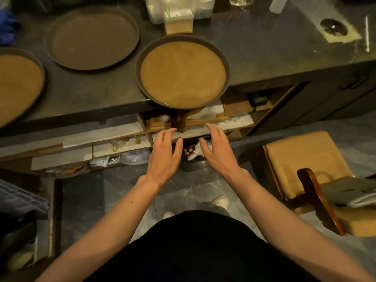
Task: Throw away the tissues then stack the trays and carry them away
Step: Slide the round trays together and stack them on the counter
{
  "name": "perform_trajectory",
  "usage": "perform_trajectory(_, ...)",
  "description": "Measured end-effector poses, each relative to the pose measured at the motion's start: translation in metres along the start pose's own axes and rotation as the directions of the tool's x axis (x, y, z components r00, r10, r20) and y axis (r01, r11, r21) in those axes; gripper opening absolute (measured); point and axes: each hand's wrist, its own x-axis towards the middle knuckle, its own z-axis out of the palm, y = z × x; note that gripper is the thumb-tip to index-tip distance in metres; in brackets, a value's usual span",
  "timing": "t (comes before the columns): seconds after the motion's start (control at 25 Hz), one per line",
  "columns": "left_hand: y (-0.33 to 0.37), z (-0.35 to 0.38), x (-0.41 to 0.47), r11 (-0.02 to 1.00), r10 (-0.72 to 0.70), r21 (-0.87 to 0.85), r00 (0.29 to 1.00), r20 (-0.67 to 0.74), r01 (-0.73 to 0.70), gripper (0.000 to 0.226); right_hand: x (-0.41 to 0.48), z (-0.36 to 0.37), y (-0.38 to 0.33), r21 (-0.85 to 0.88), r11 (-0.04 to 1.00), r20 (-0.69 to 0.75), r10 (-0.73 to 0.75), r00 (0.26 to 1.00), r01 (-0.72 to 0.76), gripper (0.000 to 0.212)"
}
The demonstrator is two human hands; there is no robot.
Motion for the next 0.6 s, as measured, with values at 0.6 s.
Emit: perform_trajectory(0.6,-0.014,-0.043,0.157,0.925,-0.345,0.072,0.904,-0.252,0.373,0.055,0.182,-0.056,0.008,0.043,0.998,-0.162,0.048,0.986,-0.041,0.059)
